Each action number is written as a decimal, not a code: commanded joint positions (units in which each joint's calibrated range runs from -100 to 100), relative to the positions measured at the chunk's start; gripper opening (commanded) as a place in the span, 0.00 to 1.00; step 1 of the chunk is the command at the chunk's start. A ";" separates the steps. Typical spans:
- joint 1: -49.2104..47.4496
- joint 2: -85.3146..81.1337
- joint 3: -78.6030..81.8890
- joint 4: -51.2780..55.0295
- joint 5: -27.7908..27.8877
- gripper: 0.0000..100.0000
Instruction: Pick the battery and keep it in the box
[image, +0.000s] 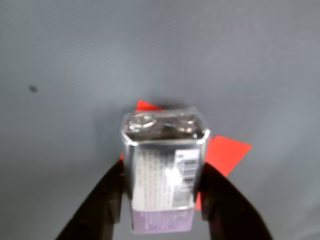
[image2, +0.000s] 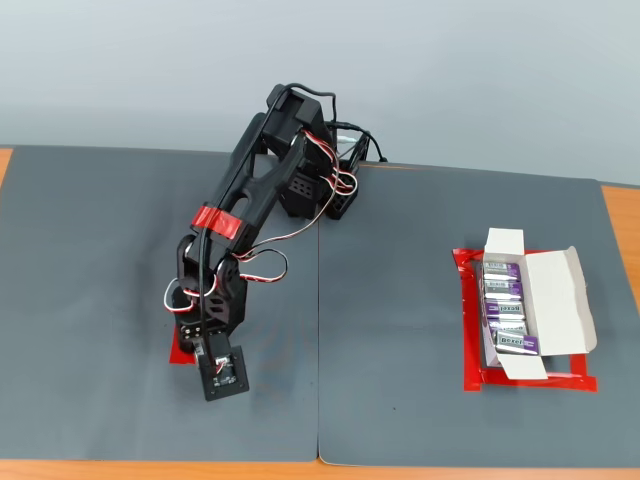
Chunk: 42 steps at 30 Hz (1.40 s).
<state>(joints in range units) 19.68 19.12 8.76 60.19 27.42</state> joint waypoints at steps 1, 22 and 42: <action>-0.09 -5.17 -2.83 3.44 -0.20 0.05; -10.76 -25.77 -2.83 3.96 -8.23 0.05; -39.78 -36.12 -2.83 4.05 -12.24 0.05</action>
<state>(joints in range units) -16.29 -13.42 8.94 64.01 16.43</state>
